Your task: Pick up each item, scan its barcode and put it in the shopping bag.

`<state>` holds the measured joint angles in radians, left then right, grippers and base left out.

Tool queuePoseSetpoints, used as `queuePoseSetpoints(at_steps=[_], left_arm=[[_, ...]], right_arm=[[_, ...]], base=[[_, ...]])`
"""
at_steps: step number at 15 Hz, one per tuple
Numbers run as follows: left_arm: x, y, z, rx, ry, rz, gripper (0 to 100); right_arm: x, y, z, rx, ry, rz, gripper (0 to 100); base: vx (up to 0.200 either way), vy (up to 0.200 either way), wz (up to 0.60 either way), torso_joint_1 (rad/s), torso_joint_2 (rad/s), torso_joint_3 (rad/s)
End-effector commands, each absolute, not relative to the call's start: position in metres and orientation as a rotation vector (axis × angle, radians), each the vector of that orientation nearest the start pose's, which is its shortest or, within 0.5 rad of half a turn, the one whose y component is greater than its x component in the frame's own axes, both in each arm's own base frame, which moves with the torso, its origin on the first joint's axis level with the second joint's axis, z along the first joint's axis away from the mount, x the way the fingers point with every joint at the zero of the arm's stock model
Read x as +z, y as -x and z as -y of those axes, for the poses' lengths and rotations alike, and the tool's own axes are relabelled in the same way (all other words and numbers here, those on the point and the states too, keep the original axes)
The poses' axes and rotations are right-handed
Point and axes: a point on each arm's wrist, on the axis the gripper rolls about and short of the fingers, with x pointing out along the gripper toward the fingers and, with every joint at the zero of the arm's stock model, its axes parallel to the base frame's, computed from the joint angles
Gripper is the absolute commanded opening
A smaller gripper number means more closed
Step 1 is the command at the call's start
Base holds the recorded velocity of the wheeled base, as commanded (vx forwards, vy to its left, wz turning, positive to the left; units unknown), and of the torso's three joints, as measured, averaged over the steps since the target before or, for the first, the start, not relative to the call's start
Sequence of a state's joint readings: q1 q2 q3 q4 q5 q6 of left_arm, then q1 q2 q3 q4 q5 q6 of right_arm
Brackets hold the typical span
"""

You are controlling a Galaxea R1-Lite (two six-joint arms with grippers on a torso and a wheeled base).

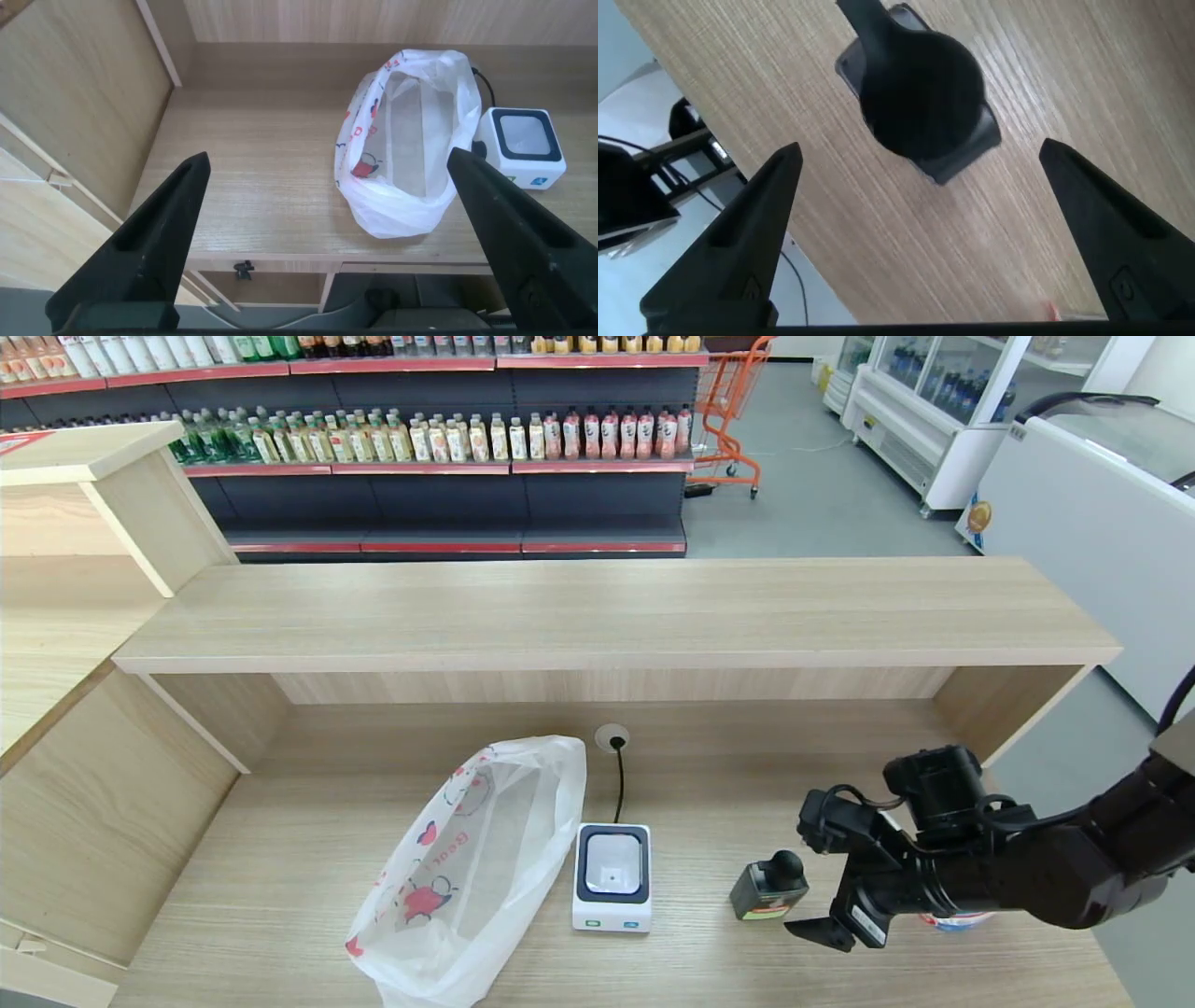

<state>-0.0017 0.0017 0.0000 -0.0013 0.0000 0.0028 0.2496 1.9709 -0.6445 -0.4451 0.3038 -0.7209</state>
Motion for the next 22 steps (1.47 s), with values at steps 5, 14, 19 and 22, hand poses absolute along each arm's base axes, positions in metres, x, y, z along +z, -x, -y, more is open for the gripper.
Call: queuePoseSetpoints(at_steps=[5,14,19,22], left_arm=[[0.076,0.023,0.0,-0.002,-0.003,0.0,100],[0.076,0.023,0.0,-0.002,-0.003,0.0,100],[0.076,0.023,0.0,-0.002,-0.003,0.0,100],[0.076,0.023,0.0,-0.002,-0.003,0.0,100]], right_arm=[[0.021,-0.311,-0.104,0.929,0.696,-0.63,100],[0.016,-0.322,-0.118,0.967,0.744,-0.548,0],[0.084,-0.302,-0.07,0.7,0.425,-0.545,0],[0.115,-0.288,-0.032,0.55,0.348,-0.484,0]], base=[[0.0,0.0,0.0,0.0,0.0,0.0],[0.0,0.0,0.0,0.0,0.0,0.0],[0.0,0.0,0.0,0.0,0.0,0.0],[0.0,0.0,0.0,0.0,0.0,0.0]])
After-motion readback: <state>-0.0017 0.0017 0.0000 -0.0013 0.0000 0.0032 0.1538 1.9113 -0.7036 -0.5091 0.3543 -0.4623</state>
